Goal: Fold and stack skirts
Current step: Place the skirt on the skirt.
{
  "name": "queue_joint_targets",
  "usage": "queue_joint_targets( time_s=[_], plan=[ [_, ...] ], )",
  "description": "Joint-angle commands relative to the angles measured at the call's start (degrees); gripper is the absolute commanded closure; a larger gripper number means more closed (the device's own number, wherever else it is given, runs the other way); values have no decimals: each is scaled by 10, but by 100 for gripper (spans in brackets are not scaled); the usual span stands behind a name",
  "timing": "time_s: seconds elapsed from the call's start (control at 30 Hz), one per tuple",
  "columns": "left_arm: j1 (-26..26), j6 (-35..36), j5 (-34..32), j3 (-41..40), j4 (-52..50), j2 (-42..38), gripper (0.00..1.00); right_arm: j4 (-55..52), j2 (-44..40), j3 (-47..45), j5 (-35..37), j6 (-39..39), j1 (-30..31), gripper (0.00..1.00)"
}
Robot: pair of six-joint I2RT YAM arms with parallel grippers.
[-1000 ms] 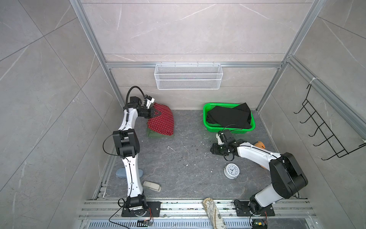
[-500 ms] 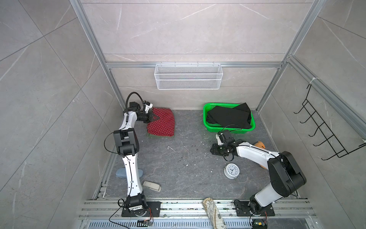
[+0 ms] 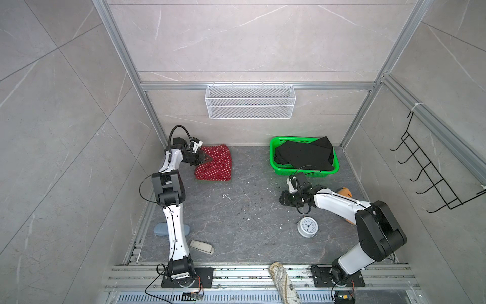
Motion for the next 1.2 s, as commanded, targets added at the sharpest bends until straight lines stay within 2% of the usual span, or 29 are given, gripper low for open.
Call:
queue_joint_targets(
  time_s=[0.0,0.07,0.17,0.27,0.5,0.73,0.93,1.03,1.17],
  plan=[
    [-1,-21,-20,14,11,-1,37,2,6,5,-6,8,-1,51],
    [-1,-36,-31,6,26,-6,26,3,4,5,-6,8,0,51],
    [-1,-60,-54,2,41,-17,0,3,1,4,-7,7,0,51],
    [0,-77,-79,-4,51,-33,0,4,-3,2,-7,5,-1,51],
    [-1,-124,-211,-30,73,-88,0,8,-4,1,-10,-1,-1,51],
    [-1,-137,-299,-69,108,-152,0,13,-8,-4,-11,-4,-1,51],
    [-2,-150,-312,-98,140,-203,0,16,-12,-7,-13,-5,0,51],
    [-7,-158,-281,-130,173,-239,0,17,-13,-9,-13,-5,-1,51],
    [-19,-179,-236,-172,208,-277,9,18,-11,-8,-17,-7,0,51]
  ],
)
